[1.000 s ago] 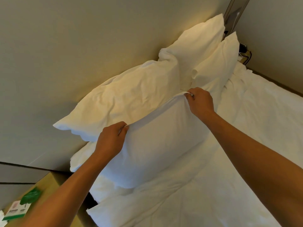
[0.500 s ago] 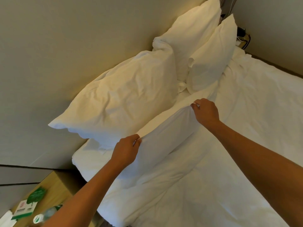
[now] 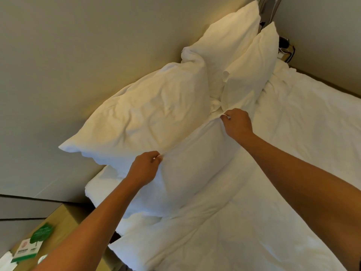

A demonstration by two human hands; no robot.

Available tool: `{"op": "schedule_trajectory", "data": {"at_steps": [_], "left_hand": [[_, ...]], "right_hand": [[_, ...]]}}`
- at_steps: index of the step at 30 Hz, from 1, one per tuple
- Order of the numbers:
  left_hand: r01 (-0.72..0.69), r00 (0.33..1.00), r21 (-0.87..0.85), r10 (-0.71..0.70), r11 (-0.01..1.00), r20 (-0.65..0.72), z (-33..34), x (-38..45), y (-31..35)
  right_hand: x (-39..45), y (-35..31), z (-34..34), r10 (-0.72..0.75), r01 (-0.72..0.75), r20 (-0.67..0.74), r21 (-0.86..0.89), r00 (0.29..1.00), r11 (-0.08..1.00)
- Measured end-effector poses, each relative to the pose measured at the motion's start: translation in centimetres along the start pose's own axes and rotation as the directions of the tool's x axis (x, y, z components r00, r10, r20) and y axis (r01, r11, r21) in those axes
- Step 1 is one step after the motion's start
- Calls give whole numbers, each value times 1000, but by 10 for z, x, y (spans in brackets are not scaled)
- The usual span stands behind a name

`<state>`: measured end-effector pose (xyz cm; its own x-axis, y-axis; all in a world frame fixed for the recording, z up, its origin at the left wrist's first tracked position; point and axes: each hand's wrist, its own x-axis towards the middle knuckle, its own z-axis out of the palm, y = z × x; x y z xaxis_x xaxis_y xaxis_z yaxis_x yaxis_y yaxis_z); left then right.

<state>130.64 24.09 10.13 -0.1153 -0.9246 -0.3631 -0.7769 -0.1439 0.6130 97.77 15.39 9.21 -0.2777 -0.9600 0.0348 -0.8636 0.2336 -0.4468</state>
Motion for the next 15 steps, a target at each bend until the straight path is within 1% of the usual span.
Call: {"op": "schedule_trajectory", "data": {"at_steps": [2, 4, 6, 8, 10, 12, 14, 15], "left_hand": [[28, 997, 48, -24, 998, -76, -3, 18, -16], [85, 987, 52, -77, 995, -141, -6, 36, -31], [123, 974, 19, -117, 992, -192, -8, 52, -38], [109, 962, -25, -112, 994, -248, -3, 58, -39], [16, 963, -8, -17, 1000, -270, 11, 52, -37], [-123, 953, 103, 146, 987, -265, 38, 40, -37], [-251, 932, 276, 309, 928, -189, 70, 33, -40], [-293, 929, 350, 352, 890, -117, 87, 32, -41]], "right_hand": [[18, -16, 18, -16, 17, 40, -27, 999, 999], [35, -29, 34, -55, 58, 82, -26, 995, 998], [44, -33, 50, -112, 108, 126, 40, 986, 993], [36, -28, 68, -164, 143, 182, 120, 970, 982], [10, -13, 90, -127, 98, 194, 151, 973, 984], [-22, 8, 115, -17, -19, 196, 184, 981, 983], [-53, 27, 140, 109, -172, 248, 251, 963, 952], [-66, 35, 151, 172, -255, 282, 292, 944, 922]]}}
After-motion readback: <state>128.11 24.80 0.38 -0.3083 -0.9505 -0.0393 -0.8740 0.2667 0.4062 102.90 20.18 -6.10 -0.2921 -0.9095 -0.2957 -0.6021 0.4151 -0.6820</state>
